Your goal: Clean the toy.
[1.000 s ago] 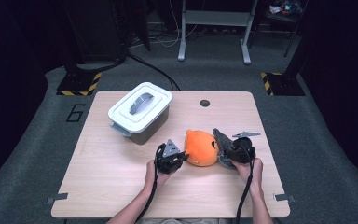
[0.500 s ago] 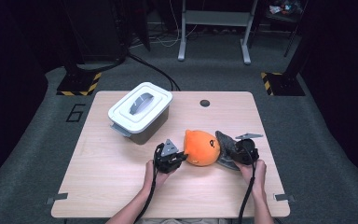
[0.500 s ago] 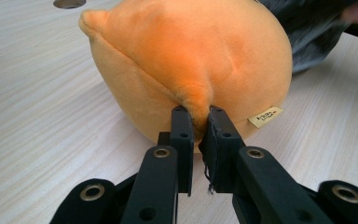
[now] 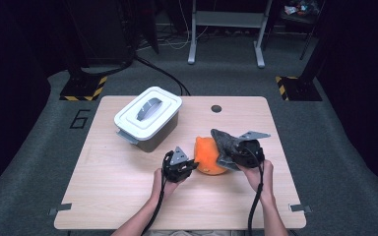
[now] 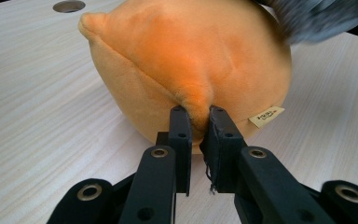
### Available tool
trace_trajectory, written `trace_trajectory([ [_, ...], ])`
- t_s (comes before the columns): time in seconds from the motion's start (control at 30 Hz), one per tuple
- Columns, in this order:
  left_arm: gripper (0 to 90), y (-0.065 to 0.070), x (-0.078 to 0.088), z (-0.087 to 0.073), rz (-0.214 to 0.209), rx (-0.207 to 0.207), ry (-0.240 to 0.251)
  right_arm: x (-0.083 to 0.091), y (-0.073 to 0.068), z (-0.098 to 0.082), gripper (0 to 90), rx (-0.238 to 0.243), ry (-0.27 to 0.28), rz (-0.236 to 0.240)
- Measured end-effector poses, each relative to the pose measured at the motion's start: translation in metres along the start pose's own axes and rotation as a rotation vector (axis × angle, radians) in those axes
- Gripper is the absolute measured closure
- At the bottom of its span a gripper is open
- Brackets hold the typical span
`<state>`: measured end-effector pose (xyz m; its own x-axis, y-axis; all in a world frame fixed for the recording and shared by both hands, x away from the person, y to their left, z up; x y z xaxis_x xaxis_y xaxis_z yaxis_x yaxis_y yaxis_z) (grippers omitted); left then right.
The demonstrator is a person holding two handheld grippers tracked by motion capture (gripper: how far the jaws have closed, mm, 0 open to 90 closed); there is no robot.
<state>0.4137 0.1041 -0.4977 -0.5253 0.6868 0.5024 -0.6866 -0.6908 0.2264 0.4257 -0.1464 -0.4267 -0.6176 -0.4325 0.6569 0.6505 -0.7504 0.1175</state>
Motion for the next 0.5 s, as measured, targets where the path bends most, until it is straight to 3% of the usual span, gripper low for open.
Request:
trace_trajectory([
  [0.13,78.5,-0.002,0.000,0.000,0.001,0.002,0.007,-0.019,-0.001,0.001,71.7,0.016,-0.032,-0.015],
  [0.23,75.1,-0.004,0.001,0.000,-0.005,-0.002,0.013,-0.022,0.001,0.002,71.7,-0.026,-0.027,-0.009],
  [0.27,73.3,-0.004,0.001,-0.001,0.000,-0.004,0.021,-0.023,0.002,0.002,71.7,-0.020,-0.032,-0.008],
  [0.37,64.0,-0.005,0.001,-0.002,0.004,-0.012,0.037,-0.026,0.005,0.004,71.7,-0.017,-0.039,-0.012],
  [0.4,58.9,-0.006,0.001,-0.003,-0.001,-0.011,0.032,-0.027,0.005,0.005,71.7,-0.037,-0.042,-0.012],
  [0.43,54.7,-0.006,0.001,-0.003,0.009,-0.020,0.028,-0.028,0.009,0.005,71.7,-0.017,-0.044,-0.012],
  [0.5,46.8,-0.007,-0.001,-0.005,0.004,-0.033,0.027,-0.030,0.010,0.006,71.6,-0.041,-0.046,-0.010],
])
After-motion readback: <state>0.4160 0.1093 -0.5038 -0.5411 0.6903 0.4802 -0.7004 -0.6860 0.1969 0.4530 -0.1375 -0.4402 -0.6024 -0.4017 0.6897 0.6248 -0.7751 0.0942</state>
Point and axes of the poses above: each handheld gripper's, and its own axes: x roughly backward along the jaws, z roughly out of its top, y roughly to its right, the point moved 1 cm from there along -x, roughly forward along the jaws, and after that the axes turned 12 degrees about x, right-handed, at the moved point
